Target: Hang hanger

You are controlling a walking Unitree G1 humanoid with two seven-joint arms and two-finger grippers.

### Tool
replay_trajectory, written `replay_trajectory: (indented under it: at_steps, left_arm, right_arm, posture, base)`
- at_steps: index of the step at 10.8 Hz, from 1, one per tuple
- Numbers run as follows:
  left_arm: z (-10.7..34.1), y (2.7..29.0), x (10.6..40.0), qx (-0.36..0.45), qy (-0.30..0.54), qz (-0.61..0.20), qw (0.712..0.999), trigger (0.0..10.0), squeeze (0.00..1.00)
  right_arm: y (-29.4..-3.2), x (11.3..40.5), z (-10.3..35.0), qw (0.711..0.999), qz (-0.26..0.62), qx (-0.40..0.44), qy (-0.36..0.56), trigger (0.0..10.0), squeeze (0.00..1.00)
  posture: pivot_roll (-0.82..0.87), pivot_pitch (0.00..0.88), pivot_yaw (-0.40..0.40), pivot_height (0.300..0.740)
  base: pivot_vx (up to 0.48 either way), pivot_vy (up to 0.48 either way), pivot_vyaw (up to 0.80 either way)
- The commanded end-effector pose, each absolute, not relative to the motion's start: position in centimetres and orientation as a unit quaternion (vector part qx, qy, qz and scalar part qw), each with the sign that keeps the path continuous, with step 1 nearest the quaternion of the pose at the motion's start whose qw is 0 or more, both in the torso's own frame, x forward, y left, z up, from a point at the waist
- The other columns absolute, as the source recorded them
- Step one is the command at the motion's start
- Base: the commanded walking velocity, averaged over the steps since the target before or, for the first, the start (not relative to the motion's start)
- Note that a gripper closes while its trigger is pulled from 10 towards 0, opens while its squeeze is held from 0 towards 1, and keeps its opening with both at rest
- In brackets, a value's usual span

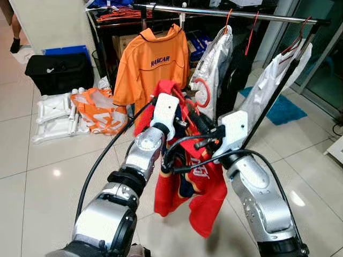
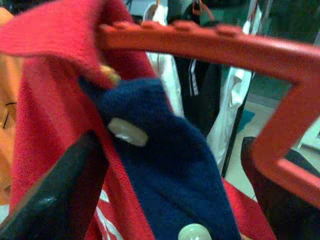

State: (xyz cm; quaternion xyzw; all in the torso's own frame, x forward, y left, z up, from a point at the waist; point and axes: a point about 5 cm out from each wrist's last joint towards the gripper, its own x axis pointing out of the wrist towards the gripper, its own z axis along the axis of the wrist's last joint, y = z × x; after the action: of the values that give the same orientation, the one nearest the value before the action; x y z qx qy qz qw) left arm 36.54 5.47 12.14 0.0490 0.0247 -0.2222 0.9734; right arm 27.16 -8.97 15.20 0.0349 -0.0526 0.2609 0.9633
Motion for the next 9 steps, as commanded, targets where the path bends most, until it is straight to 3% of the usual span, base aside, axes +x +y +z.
replay_trajectory:
  at_steps: [1,2,9]
  left_arm:
    - [12.6,5.0,36.7,0.066,0.016,-0.227,0.972,10.0,0.00]
    - [12.7,4.9,36.8,0.076,0.016,-0.221,0.972,0.0,0.00]
    - [11.1,6.0,35.3,0.146,0.018,-0.186,0.971,0.0,0.00]
  right_arm:
    - [-8.8,26.8,16.5,0.959,0.270,0.033,-0.081,0.0,0.00]
    - [-8.8,26.7,16.4,0.958,0.273,0.033,-0.078,0.0,0.00]
    - [-9.9,27.1,14.2,0.971,0.239,0.009,-0.031,0.0,0.00]
  posture:
    - [-0.04,0.000,0.018,0.740]
    - [-0.04,0.000,0.019,0.740]
    - [-0.02,0.000,0.015,0.740]
  base:
    - [0.000,0.000,0.00]
    - [0.000,0.000,0.00]
    - [0.000,0.000,0.00]
